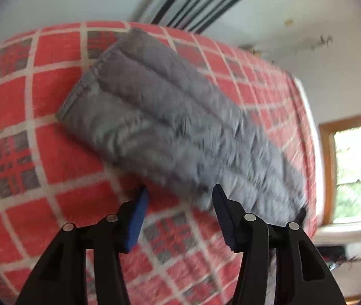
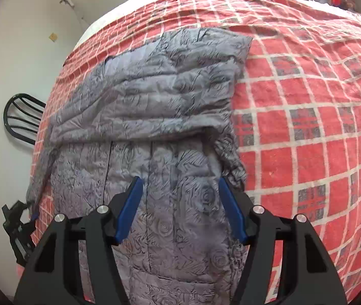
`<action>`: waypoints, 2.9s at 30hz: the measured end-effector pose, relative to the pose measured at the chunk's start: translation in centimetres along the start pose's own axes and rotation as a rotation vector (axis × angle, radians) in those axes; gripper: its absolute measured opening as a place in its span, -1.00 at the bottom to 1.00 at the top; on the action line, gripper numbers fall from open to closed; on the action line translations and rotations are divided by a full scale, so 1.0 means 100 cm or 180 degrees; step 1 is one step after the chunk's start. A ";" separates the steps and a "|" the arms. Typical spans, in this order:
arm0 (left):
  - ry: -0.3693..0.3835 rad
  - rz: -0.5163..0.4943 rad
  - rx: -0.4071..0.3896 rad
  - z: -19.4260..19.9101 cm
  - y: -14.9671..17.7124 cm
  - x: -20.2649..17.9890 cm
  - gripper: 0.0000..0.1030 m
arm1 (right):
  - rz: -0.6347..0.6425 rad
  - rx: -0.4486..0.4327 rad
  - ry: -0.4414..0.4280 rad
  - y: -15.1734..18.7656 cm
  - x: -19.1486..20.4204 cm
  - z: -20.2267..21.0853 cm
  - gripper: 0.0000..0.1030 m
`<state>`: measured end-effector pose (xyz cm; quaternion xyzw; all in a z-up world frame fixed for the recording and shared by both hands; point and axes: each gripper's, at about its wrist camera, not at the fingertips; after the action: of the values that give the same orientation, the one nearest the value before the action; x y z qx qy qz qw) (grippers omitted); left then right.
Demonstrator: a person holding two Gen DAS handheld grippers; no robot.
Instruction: Fold large clothes
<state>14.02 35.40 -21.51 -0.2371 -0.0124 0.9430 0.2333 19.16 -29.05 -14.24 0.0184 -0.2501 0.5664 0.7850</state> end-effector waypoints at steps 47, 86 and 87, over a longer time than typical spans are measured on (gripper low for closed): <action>0.0690 -0.3307 -0.0469 0.018 0.251 -0.322 -0.85 | -0.0026 -0.0226 0.0033 0.010 -0.005 0.050 0.17; 0.0196 -0.3503 -0.0360 0.015 0.198 -0.285 0.10 | 0.0427 0.0621 -0.0986 -0.130 0.087 -0.109 -0.79; 0.0224 -0.3514 -0.0373 0.016 0.199 -0.288 0.10 | 0.0409 0.0506 -0.0977 -0.132 0.081 -0.092 -0.79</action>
<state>27.08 5.00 -10.00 -0.2394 -0.1794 0.6700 0.6794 36.37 -23.77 -15.60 0.1506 -0.3220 0.6239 0.6960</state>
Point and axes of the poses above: each gripper's, at about its wrist camera, not at the fingertips, and z roughly against the way its jaws point, x to its left, y to its underside, and after that the axes turned 9 degrees about -y, right-handed
